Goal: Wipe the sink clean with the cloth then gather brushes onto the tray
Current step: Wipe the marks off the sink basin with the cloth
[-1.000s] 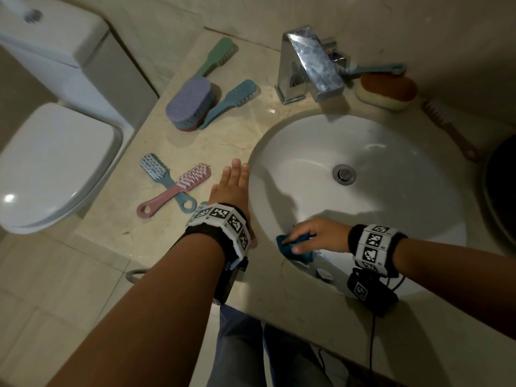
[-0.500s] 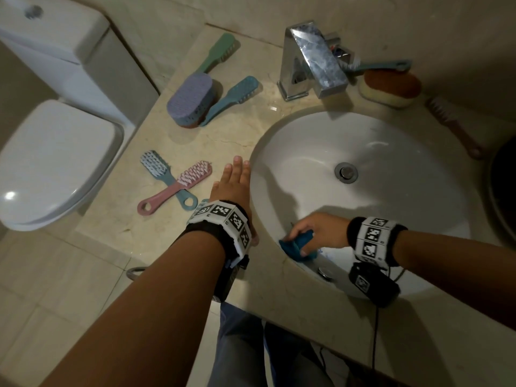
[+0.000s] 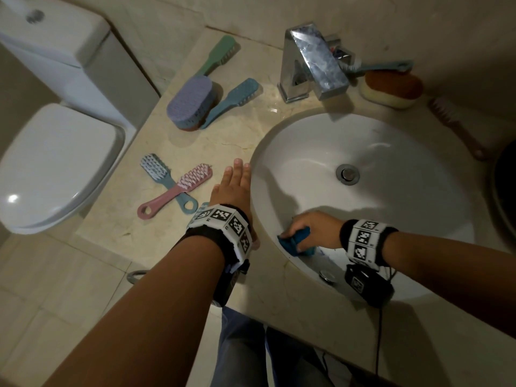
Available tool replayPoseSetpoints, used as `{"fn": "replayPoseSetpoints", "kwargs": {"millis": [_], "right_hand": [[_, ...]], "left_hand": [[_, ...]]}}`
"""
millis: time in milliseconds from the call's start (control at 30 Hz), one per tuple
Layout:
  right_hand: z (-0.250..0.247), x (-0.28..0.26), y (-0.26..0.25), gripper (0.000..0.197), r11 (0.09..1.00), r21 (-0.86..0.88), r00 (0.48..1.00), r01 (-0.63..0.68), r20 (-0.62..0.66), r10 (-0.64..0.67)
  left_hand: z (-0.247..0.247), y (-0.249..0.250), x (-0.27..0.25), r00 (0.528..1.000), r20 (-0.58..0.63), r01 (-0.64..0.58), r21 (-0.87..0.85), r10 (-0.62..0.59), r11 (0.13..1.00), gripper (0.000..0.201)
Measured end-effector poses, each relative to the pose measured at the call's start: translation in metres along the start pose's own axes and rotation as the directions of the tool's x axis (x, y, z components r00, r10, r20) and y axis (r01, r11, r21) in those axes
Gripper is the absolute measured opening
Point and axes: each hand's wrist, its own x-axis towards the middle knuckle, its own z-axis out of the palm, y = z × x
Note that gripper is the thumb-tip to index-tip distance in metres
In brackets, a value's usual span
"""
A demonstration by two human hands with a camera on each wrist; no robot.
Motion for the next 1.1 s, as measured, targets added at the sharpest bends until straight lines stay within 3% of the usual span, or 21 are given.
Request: {"fn": "replayPoseSetpoints", "kwargs": {"millis": [100, 233, 300, 433, 533, 633, 700, 833, 933, 1100], "right_hand": [[0.001, -0.006, 0.009, 0.034, 0.999, -0.011, 0.998, -0.048, 0.046, 0.049], [-0.006, 0.013, -0.007, 0.038, 0.997, -0.08, 0.996, -0.016, -0.084, 0.01], [-0.013, 0.026, -0.016, 0.041, 0.995, -0.067, 0.987, -0.074, -0.15, 0.064], [-0.025, 0.03, -0.021, 0.036, 0.994, 0.014, 0.982, -0.112, -0.152, 0.113], [-0.03, 0.004, -0.027, 0.03, 0.976, 0.193, 0.994, -0.102, -0.011, 0.106], [-0.019, -0.015, -0.034, 0.029, 0.971, 0.215, 0.981, -0.105, 0.182, 0.065], [-0.008, -0.016, -0.036, 0.031, 0.979, 0.194, 0.98, -0.059, 0.196, 0.02], [-0.004, -0.001, -0.033, 0.024, 1.0, 0.03, 0.995, 0.001, 0.097, -0.004], [-0.002, 0.017, -0.026, 0.03, 0.991, -0.134, 0.995, -0.026, -0.096, 0.013], [-0.018, 0.04, -0.011, 0.037, 0.987, -0.043, 0.96, -0.157, -0.241, 0.142]], "left_hand": [[0.0, 0.0, 0.0, 1.0, -0.006, 0.0, -0.008, 0.0, 1.0, 0.153], [0.001, 0.001, 0.001, 1.0, 0.001, 0.003, 0.011, -0.003, 1.0, 0.155], [0.001, 0.0, 0.001, 1.0, 0.005, 0.002, 0.003, -0.002, 1.0, 0.154], [0.0, -0.001, -0.001, 1.0, 0.009, -0.004, 0.005, 0.004, 1.0, 0.154], [0.0, 0.0, -0.001, 1.0, 0.005, -0.003, 0.003, 0.003, 1.0, 0.154], [-0.001, 0.0, -0.001, 1.0, 0.003, -0.003, -0.006, 0.003, 1.0, 0.154], [0.0, 0.0, -0.001, 1.0, -0.001, -0.004, -0.015, 0.004, 1.0, 0.152], [0.001, 0.0, 0.0, 0.999, -0.034, 0.003, -0.036, -0.004, 0.999, 0.137], [0.0, 0.001, 0.0, 1.0, -0.01, 0.006, -0.023, -0.007, 1.0, 0.146], [0.0, 0.0, 0.002, 1.0, 0.011, 0.006, -0.011, -0.006, 1.0, 0.155]]}}
